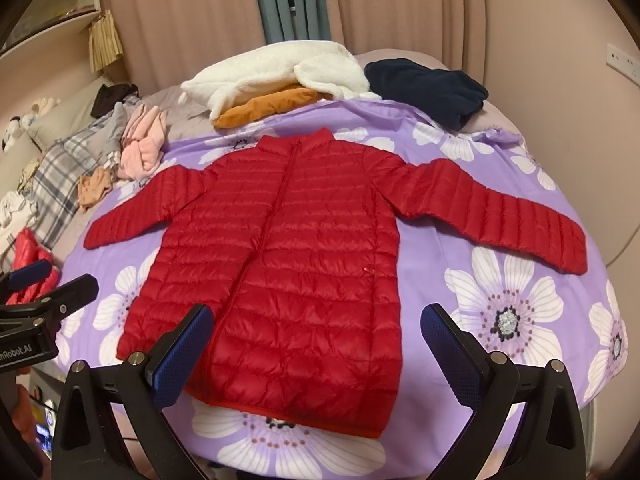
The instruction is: Fold large clothes
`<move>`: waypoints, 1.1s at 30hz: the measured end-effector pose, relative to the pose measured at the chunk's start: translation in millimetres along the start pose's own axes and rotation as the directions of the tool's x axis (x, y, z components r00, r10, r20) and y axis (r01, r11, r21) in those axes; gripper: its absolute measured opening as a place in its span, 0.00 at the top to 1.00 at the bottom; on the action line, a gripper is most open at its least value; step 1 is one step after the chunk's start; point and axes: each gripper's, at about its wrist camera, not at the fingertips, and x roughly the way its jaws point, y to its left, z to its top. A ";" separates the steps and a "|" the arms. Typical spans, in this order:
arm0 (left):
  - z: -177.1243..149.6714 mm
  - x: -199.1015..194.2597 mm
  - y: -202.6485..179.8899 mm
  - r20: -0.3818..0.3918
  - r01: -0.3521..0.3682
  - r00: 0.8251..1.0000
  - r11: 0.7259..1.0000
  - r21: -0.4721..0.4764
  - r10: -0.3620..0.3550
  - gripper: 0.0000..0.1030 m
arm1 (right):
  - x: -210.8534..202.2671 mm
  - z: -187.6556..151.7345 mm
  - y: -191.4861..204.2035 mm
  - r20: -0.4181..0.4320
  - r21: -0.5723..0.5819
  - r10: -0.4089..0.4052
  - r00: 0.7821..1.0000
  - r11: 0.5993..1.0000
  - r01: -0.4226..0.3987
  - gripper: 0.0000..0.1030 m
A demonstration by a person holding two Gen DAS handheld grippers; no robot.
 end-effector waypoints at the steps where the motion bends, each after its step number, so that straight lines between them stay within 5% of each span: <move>1: 0.0 -0.1 0.2 0.000 0.002 1.000 1.000 0.000 -0.002 0.00 | 0.0 0.0 0.0 0.000 0.000 0.001 1.000 1.000 -0.001 0.01; 33: -2.2 2.8 1.5 -0.004 0.002 1.000 1.000 0.000 -0.002 0.00 | 0.9 -0.1 -0.6 -0.003 0.001 0.001 1.000 1.000 -0.001 0.01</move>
